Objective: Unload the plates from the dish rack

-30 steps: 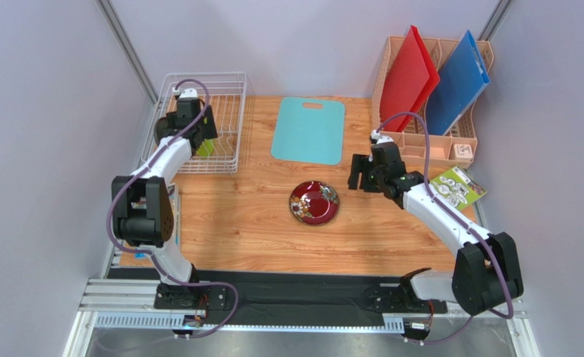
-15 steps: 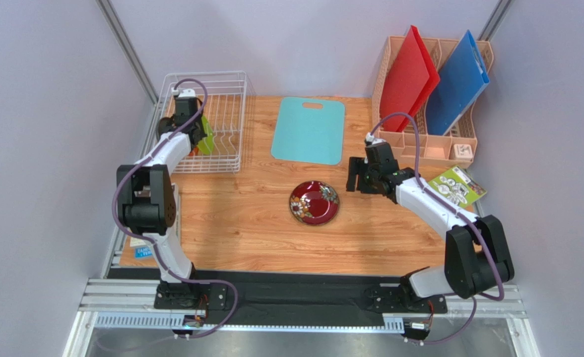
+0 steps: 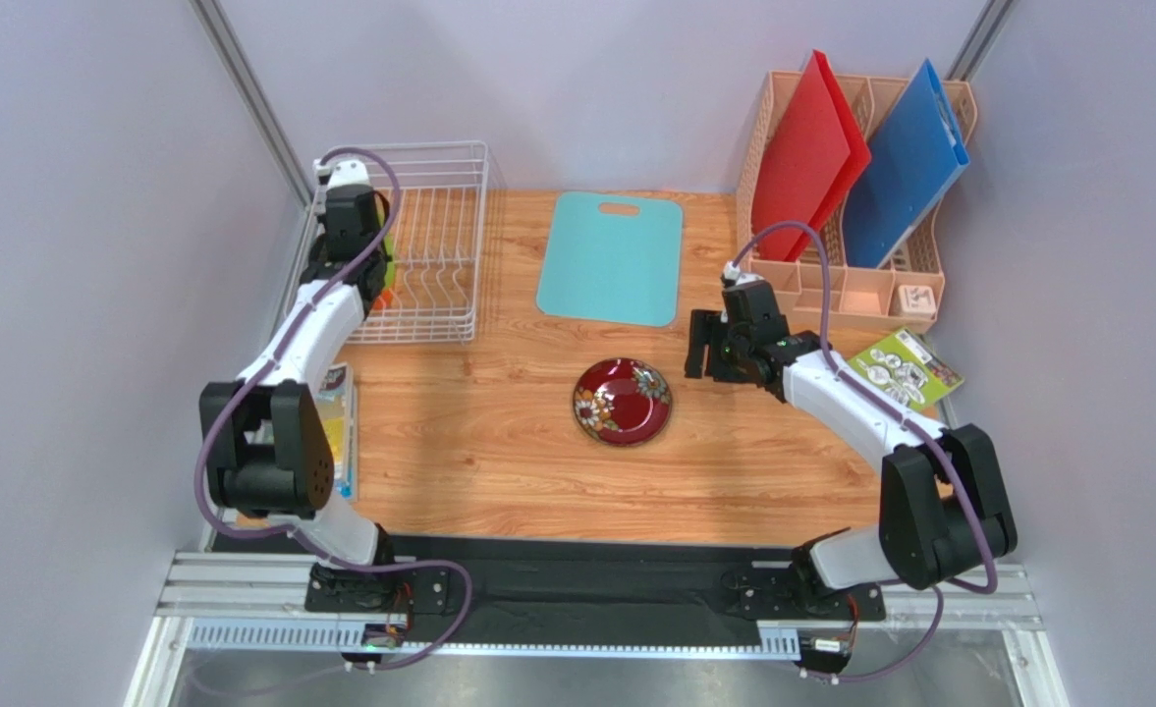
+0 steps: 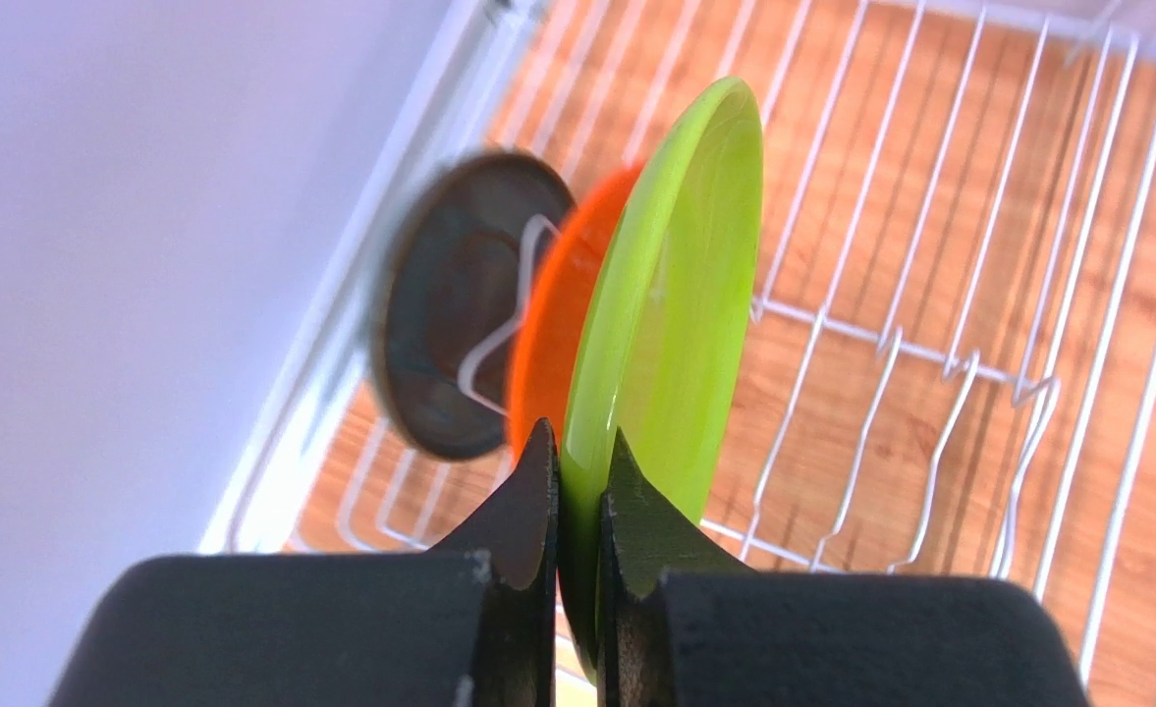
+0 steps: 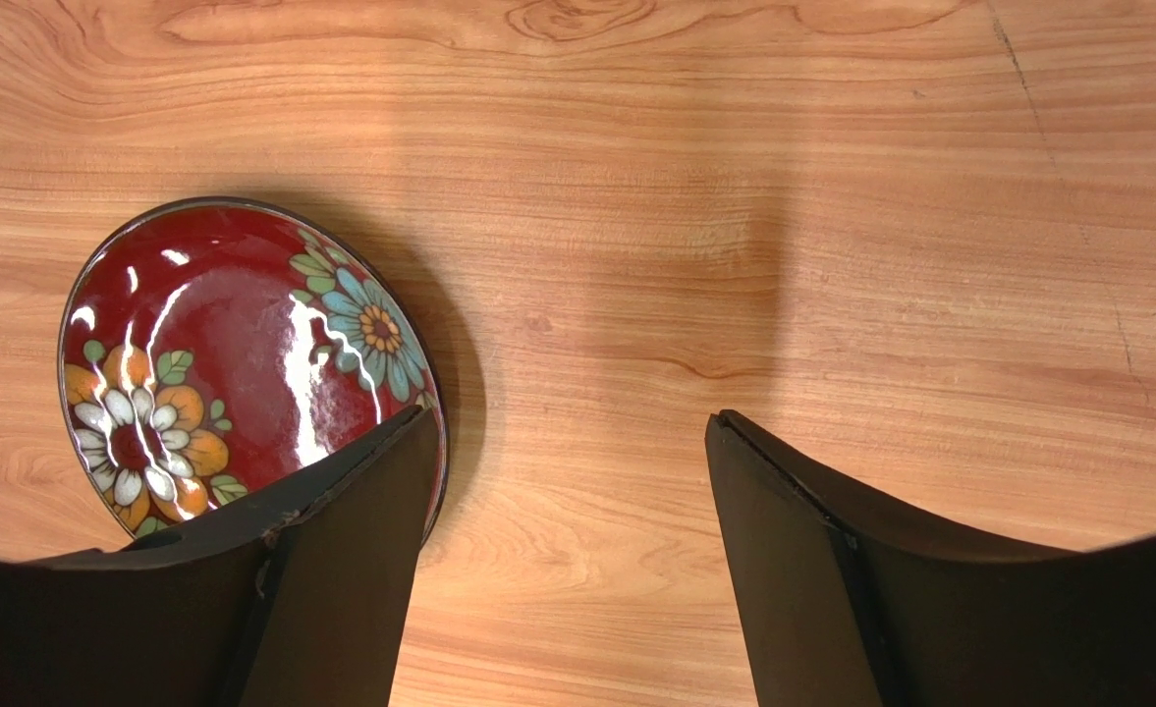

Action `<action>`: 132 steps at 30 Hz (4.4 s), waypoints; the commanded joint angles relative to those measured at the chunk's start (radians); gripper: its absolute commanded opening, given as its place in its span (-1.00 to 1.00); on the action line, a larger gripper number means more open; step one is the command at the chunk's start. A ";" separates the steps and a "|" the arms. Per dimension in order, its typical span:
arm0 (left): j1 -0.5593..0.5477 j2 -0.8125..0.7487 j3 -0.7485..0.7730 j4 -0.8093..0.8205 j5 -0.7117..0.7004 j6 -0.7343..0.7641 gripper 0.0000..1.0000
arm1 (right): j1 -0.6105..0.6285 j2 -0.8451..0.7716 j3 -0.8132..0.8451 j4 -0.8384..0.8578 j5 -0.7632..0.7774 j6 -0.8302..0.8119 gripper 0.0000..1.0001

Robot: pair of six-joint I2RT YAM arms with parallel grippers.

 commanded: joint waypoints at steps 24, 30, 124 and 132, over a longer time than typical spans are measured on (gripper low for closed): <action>-0.202 -0.349 -0.442 0.345 0.902 -0.603 -1.00 | 0.115 -0.073 0.102 0.286 -0.465 0.156 0.49; -0.268 -0.308 -0.494 0.470 0.951 -0.666 -1.00 | 0.121 -0.030 0.079 0.358 -0.493 0.183 0.50; 0.051 0.026 -0.025 0.079 -0.038 -0.080 0.90 | 0.067 0.227 0.209 -0.159 -0.162 -0.068 0.30; 0.092 0.160 0.067 0.094 0.021 -0.072 0.36 | 0.066 0.288 0.241 -0.157 -0.160 -0.073 0.27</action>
